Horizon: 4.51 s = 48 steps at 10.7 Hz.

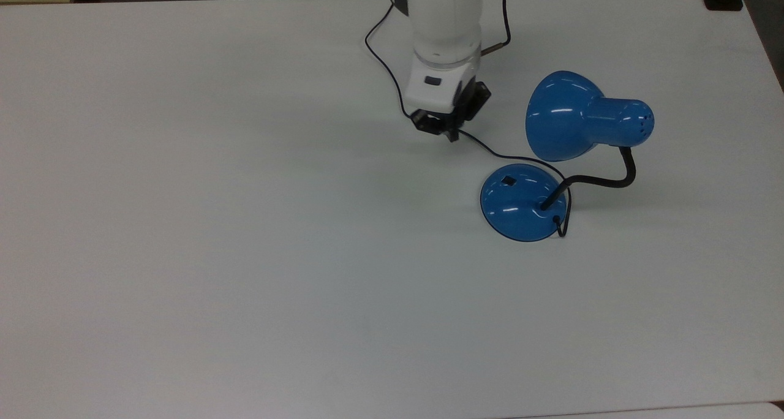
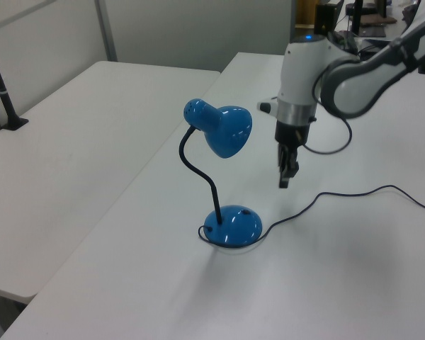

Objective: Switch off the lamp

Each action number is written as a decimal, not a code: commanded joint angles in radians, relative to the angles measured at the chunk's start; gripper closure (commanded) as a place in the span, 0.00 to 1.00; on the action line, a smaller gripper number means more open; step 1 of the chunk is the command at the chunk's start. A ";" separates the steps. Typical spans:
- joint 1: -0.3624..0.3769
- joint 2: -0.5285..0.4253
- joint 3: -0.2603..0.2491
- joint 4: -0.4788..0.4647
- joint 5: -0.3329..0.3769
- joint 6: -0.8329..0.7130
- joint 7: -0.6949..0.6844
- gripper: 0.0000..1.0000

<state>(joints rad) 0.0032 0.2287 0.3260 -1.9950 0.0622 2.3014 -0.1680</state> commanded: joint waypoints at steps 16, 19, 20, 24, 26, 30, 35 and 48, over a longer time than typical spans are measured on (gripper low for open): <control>-0.181 -0.153 -0.012 0.415 -0.208 -0.646 0.444 1.00; -0.189 -0.167 -0.022 0.417 -0.145 -0.660 0.381 1.00; -0.190 -0.169 -0.022 0.417 -0.142 -0.660 0.380 1.00; -0.190 -0.169 -0.022 0.417 -0.140 -0.658 0.378 1.00; -0.148 -0.169 -0.076 0.417 -0.140 -0.658 0.378 1.00; 0.044 -0.170 -0.269 0.414 -0.134 -0.658 0.389 1.00; 0.064 -0.169 -0.291 0.412 -0.133 -0.660 0.380 0.60; 0.060 -0.181 -0.291 0.433 -0.133 -0.724 0.217 0.00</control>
<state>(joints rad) 0.0466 0.0606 0.0513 -1.5726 -0.0903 1.6152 0.0796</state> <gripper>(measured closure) 0.000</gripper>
